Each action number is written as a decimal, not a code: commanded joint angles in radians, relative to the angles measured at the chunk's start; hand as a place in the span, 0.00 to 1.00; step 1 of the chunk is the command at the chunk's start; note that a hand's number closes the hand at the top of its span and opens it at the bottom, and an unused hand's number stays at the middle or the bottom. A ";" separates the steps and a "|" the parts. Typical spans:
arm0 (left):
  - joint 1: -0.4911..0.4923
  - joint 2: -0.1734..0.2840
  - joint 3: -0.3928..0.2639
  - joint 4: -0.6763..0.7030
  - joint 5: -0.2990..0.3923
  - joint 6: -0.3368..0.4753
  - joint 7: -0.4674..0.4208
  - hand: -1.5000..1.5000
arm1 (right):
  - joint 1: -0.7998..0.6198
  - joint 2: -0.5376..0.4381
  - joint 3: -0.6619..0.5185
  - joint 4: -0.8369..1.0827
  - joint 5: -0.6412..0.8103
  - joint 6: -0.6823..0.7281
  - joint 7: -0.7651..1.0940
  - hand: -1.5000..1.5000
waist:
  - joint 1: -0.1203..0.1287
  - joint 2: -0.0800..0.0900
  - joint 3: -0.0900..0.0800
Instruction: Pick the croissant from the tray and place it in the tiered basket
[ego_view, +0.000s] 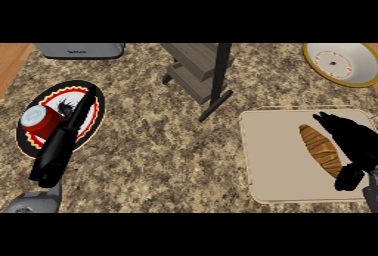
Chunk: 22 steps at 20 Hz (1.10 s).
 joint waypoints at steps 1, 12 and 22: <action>0.079 -0.009 0.009 -0.003 -0.015 -0.010 -0.071 0.50 | 0.034 0.010 -0.032 0.005 0.028 -0.023 -0.040 0.00 | -0.001 -0.001 0.000; -0.039 -0.040 0.011 0.004 -0.043 -0.013 0.013 0.50 | -0.097 0.104 -0.043 0.289 0.015 -0.103 -0.201 1.00 | 0.003 0.002 0.001; -0.021 -0.053 0.022 0.016 -0.062 -0.016 -0.014 0.50 | -0.036 0.137 0.003 0.123 0.100 -0.244 -0.259 1.00 | -0.004 -0.001 0.000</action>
